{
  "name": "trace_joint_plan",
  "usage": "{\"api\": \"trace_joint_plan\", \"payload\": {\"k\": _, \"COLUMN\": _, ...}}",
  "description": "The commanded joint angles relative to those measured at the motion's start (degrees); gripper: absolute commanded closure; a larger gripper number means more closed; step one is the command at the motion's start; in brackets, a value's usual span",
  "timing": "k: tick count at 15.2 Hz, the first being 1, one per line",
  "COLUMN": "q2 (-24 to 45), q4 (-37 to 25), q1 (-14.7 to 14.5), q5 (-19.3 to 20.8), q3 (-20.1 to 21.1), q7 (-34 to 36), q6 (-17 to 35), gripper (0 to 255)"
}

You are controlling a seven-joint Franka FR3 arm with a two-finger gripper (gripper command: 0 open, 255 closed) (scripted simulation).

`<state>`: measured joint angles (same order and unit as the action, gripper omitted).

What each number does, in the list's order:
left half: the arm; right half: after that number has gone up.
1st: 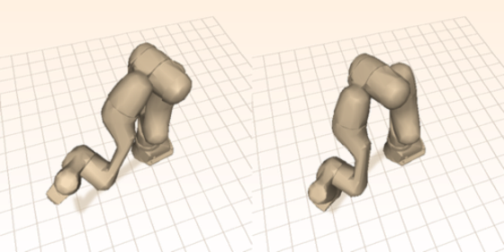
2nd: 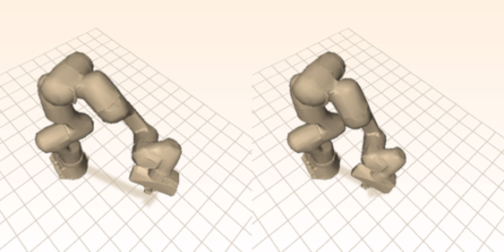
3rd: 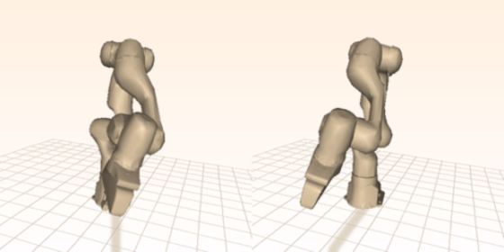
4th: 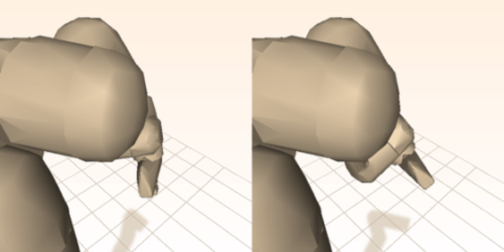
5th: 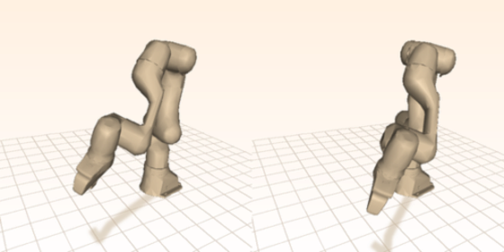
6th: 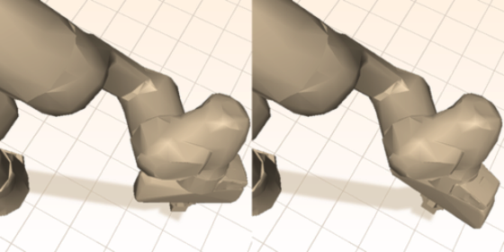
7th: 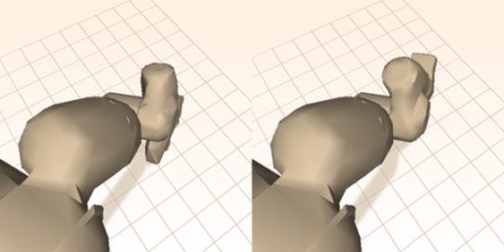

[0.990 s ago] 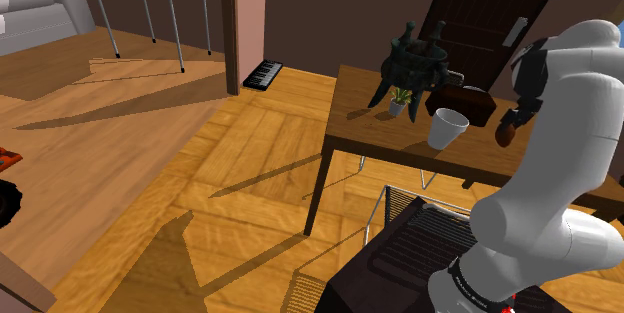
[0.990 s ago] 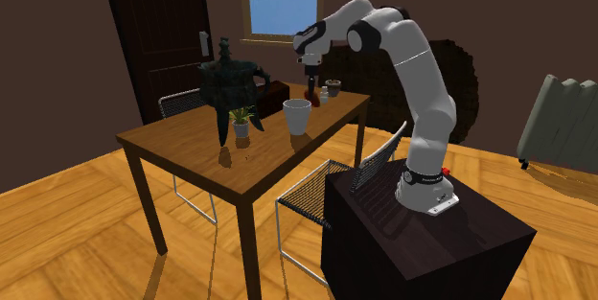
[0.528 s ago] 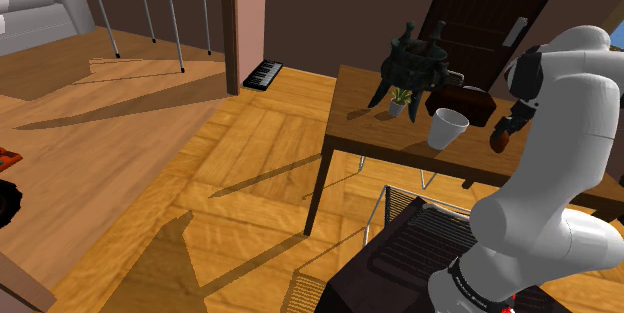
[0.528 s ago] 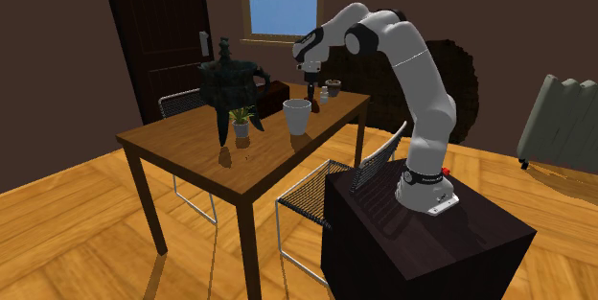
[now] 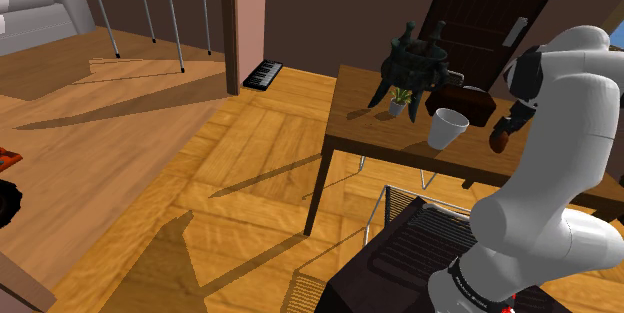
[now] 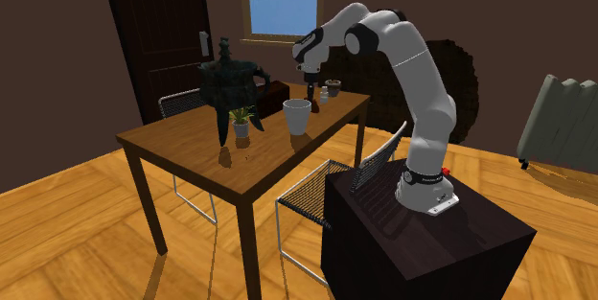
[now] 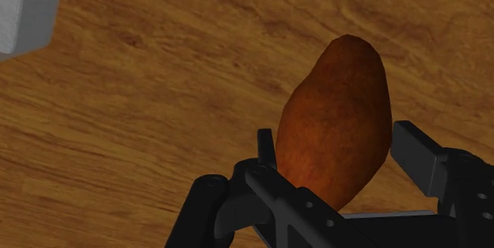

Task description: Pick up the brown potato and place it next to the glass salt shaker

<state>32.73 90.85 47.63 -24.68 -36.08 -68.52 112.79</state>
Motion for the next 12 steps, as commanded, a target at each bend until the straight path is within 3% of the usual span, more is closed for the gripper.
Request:
{"api": "trace_joint_plan", "payload": {"k": 1, "q2": 0.22, "q4": 0.37, "q1": 0.13, "q5": 0.17, "q3": -0.13, "q7": -0.04, "q6": 0.0, "gripper": 0}}
{"api": "trace_joint_plan", "payload": {"k": 6, "q2": 0.44, "q4": 0.18, "q1": 0.22, "q5": 0.07, "q3": -0.06, "q7": -0.05, "q6": 0.01, "gripper": 0}}
{"api": "trace_joint_plan", "payload": {"k": 10, "q2": -1.59, "q4": -4.26, "q1": 0.55, "q5": 1.8, "q3": -1.14, "q7": 1.15, "q6": -6.01, "gripper": 0}}
{"api": "trace_joint_plan", "payload": {"k": 12, "q2": -1.6, "q4": -4.25, "q1": 0.54, "q5": 1.8, "q3": -1.16, "q7": 1.15, "q6": -6.01, "gripper": 0}}
